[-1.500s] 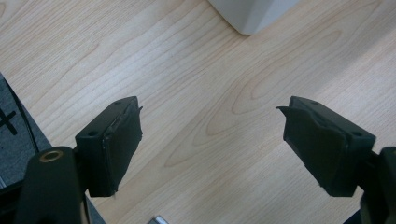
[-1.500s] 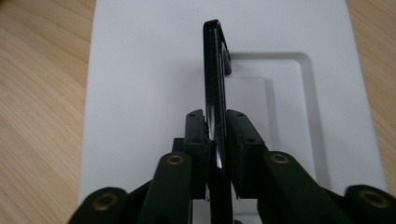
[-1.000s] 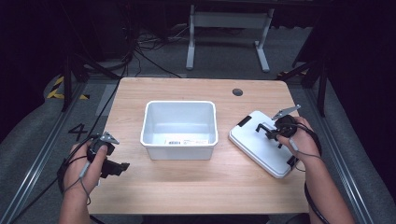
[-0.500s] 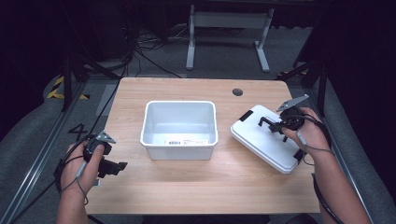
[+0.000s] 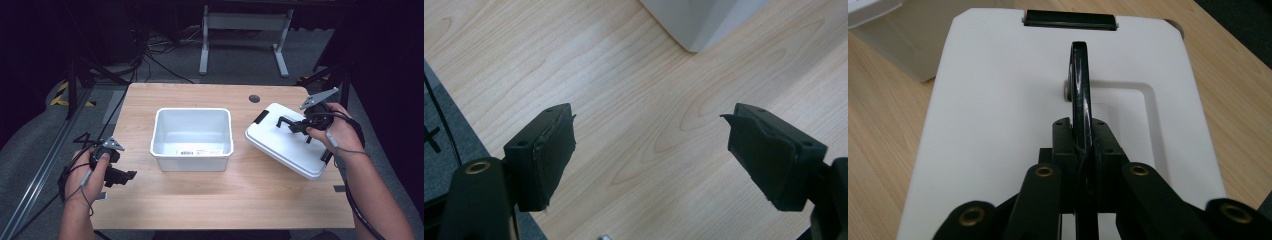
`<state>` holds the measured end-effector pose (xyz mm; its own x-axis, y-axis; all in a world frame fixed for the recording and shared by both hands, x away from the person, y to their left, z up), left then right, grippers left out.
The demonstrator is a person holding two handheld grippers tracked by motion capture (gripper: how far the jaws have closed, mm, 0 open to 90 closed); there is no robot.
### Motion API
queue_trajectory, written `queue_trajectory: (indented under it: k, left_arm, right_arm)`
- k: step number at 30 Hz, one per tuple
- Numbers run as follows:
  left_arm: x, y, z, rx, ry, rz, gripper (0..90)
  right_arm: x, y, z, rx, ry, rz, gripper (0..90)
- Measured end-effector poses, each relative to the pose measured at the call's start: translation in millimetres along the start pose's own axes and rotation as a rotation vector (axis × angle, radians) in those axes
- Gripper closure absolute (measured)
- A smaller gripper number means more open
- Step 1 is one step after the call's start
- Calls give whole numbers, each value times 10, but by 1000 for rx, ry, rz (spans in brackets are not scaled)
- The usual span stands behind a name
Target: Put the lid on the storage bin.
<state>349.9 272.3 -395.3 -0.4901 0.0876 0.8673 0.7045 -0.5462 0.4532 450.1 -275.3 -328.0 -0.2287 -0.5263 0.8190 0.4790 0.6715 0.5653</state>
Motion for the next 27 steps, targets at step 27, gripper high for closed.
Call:
queue_trajectory:
  k: [27]
  left_arm:
    - [73,-39,54,-13,7,-38,193]
  right_arm:
    - [17,982,363,202,89,-26,843]
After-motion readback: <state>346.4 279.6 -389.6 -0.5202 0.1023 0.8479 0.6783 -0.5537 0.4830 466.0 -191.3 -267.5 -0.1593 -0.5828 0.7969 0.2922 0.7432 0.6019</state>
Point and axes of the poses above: each handheld gripper's, and its own axes: x roughly backward along the jaws, y roughly out of its top, z roughly to its left, the point moved 3 cm from there along -x, roughly forward along the jaws, and after that the axes turned 14 degrees about y, right-handed, at the moved point
